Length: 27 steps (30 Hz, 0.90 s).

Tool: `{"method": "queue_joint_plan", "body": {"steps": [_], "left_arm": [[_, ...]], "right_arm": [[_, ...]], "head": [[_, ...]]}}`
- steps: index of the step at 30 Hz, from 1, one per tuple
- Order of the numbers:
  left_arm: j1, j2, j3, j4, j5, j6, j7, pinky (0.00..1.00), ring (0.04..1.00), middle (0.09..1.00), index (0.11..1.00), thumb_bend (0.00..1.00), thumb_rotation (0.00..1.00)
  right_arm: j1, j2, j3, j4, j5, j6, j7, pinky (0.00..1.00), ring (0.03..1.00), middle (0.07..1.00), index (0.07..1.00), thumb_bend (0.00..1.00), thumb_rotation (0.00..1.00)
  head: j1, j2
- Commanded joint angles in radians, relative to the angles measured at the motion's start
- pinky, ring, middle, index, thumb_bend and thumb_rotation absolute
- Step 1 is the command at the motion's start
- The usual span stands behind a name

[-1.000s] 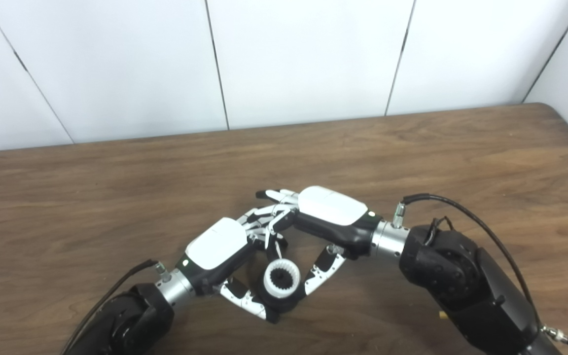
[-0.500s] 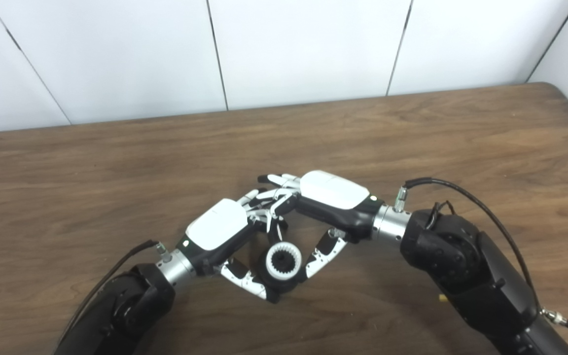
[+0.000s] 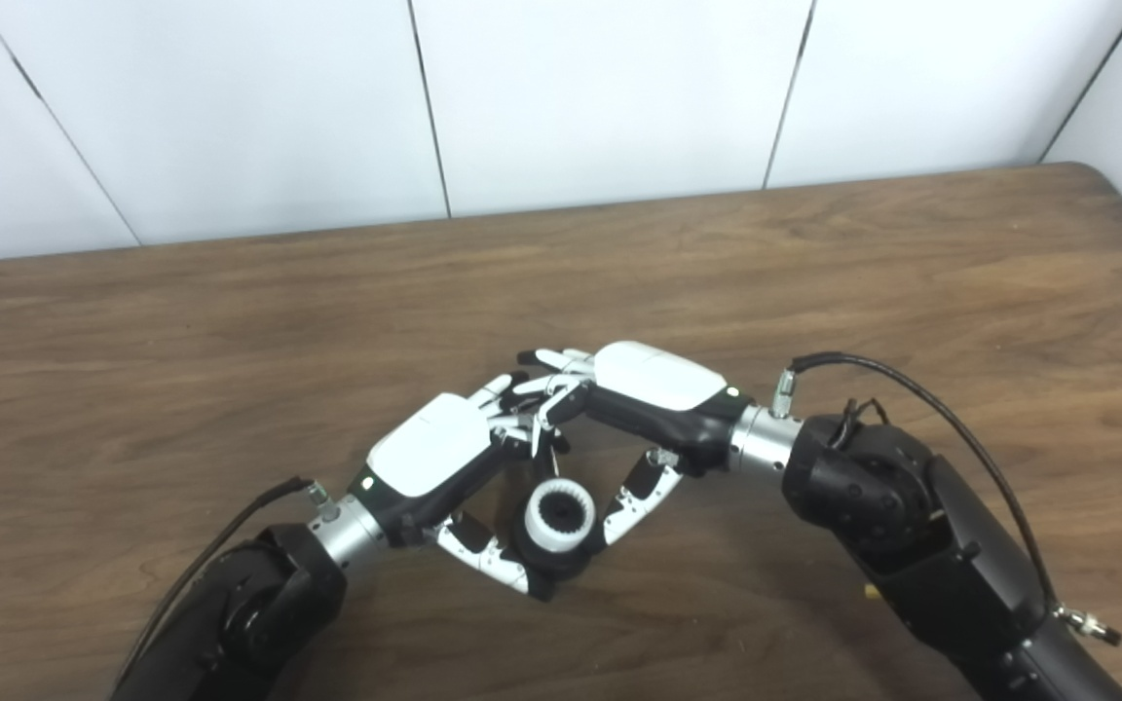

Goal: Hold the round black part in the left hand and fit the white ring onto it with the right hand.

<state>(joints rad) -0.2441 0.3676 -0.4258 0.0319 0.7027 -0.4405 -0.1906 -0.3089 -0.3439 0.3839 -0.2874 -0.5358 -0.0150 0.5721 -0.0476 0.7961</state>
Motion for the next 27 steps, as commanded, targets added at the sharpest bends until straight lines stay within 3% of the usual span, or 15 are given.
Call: {"method": "queue_joint_plan", "body": {"steps": [1, 15, 27], "left_arm": [[-0.021, -0.010, 0.011, -0.040, -0.010, -0.015, 0.013, 1.00, 0.927, 0.745, 0.482, 0.52, 0.05], [-0.022, -0.020, 0.005, -0.032, 0.003, -0.012, 0.007, 1.00, 0.936, 0.758, 0.482, 0.52, 0.05], [-0.025, -0.037, 0.009, -0.011, 0.018, -0.019, 0.015, 1.00, 0.942, 0.756, 0.482, 0.52, 0.05]], "right_arm": [[-0.043, 0.004, -0.018, -0.002, 0.003, -0.024, -0.035, 1.00, 1.000, 0.870, 0.481, 0.52, 0.13], [-0.029, 0.002, -0.009, -0.036, 0.009, -0.015, -0.014, 1.00, 1.000, 0.867, 0.481, 0.52, 0.13], [-0.057, -0.036, -0.014, -0.093, 0.055, 0.051, 0.079, 1.00, 1.000, 0.905, 0.489, 0.52, 0.14]], "head": [[-0.002, 0.001], [-0.005, 0.006], [-0.001, 0.013]]}}
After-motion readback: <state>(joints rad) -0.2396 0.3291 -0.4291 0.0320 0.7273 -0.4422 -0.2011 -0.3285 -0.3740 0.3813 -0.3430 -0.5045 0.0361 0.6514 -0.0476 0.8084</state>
